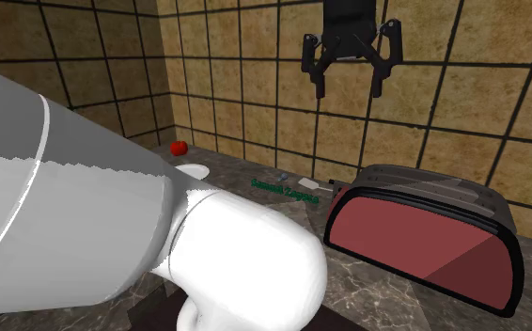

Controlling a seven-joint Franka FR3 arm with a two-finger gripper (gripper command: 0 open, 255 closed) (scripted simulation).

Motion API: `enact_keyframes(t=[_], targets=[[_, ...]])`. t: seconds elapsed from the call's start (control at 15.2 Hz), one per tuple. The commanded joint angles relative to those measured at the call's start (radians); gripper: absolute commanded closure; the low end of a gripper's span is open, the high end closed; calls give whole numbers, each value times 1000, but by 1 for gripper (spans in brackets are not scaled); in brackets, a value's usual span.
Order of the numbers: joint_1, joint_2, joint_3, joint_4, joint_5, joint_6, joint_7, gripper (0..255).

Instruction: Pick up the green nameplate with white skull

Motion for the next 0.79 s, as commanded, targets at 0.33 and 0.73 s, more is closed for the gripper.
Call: enact_keyframes(t=[0.33, 0.73], targets=[[23, 93, 54, -51, 46, 137, 74, 0], [48, 243, 119, -71, 87, 301, 157, 0]])
